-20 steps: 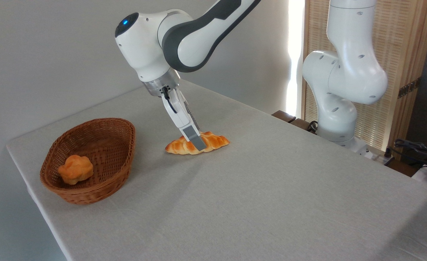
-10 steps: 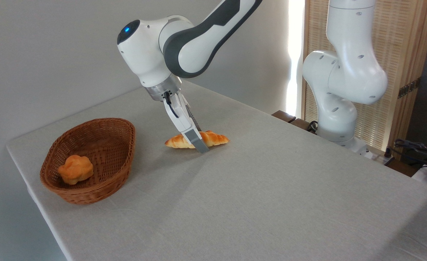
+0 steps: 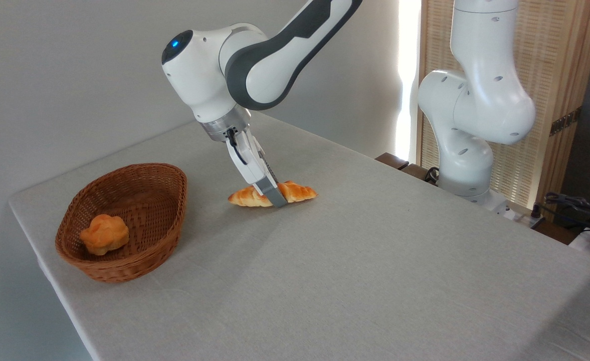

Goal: Put bread into the basket
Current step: 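Lift the croissant roll and carry it over the wicker basket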

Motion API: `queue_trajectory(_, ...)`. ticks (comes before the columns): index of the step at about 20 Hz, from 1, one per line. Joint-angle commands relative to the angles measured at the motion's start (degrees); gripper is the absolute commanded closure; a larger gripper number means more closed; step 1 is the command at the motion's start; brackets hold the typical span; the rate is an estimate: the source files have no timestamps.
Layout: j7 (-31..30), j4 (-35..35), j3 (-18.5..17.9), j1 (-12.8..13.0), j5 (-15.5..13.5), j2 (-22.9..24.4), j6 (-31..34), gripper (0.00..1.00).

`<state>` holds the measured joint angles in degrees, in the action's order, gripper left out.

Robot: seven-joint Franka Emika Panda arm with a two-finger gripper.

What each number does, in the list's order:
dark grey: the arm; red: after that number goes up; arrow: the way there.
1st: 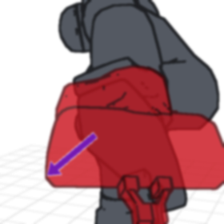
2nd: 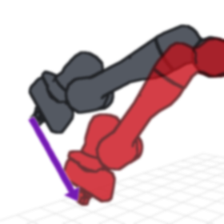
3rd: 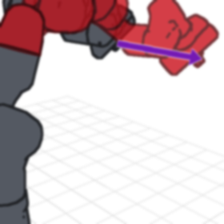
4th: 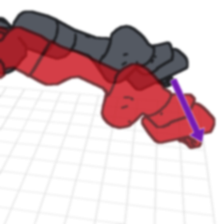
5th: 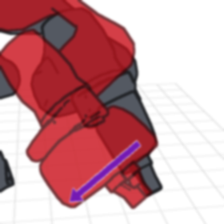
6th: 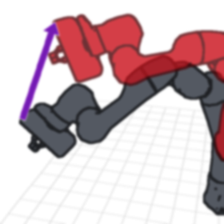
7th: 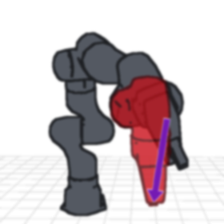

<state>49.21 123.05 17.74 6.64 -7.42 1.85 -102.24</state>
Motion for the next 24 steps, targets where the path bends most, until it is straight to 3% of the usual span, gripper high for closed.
queue_trajectory(1, 1.15, 0.70, -0.25, 0.22, -0.49, -0.27, -1.20, 0.66)
queue_trajectory(7, 0.89, -0.17, -0.34, 0.13, -0.49, -0.71, 0.03, 0.68)
queue_trajectory(16, 1.41, -10.80, -0.34, -0.40, -0.66, -0.88, 11.80, 0.67)
queue_trajectory(20, 0.80, -20.28, -0.60, -0.40, -6.72, -5.52, 11.28, 0.65)
queue_trajectory(24, 0.45, -26.72, -0.69, -0.40, -10.33, -10.10, 7.78, 0.61)
